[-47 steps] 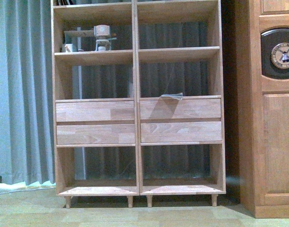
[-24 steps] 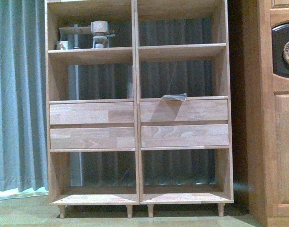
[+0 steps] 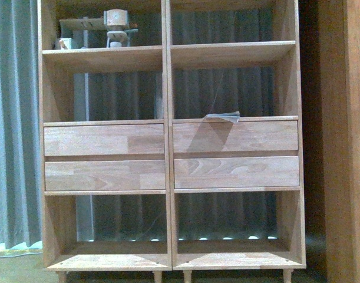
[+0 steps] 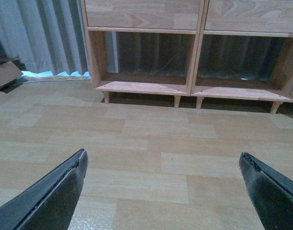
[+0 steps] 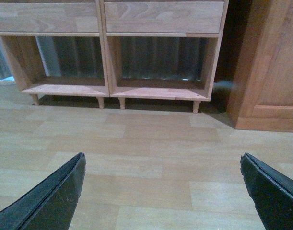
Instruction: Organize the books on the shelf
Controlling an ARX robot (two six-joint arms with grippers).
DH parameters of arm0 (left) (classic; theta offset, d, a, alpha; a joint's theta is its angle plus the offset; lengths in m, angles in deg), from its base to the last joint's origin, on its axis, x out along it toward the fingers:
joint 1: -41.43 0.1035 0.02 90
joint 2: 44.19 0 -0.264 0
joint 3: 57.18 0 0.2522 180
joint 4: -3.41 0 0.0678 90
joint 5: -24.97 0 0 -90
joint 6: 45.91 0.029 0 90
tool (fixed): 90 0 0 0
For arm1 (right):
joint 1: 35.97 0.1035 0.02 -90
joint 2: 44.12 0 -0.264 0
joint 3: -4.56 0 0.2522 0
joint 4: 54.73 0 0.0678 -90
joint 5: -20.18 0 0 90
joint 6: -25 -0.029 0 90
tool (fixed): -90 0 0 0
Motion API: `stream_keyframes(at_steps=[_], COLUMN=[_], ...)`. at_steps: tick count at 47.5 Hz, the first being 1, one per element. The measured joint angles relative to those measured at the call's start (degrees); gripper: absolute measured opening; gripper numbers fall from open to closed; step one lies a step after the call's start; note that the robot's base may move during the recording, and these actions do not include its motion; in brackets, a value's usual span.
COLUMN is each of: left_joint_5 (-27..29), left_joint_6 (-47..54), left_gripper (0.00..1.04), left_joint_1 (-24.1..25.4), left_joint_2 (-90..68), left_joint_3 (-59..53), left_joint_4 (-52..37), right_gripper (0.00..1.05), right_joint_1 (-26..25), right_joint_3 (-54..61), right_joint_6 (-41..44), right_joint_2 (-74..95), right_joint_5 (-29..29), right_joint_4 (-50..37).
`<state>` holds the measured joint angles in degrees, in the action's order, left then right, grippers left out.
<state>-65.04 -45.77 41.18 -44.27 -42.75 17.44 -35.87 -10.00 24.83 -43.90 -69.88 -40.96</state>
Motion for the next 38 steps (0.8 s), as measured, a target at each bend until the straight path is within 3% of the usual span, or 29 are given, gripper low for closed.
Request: stream_keyframes(at_steps=[38], left_joint_5=[0.04], left_joint_6=[0.00], left_gripper=[0.97], left_joint_1=[0.00], left_joint_2=[0.00], left_joint_3=[0.00], left_joint_4=[0.00], right_gripper=[0.98], right_joint_1=[0.00], right_joint_3=[0.00], right_joint_6=[0.00], right_joint_2=[-0.02], right_joint_5=[-0.09], right_joint_4=[0.00])
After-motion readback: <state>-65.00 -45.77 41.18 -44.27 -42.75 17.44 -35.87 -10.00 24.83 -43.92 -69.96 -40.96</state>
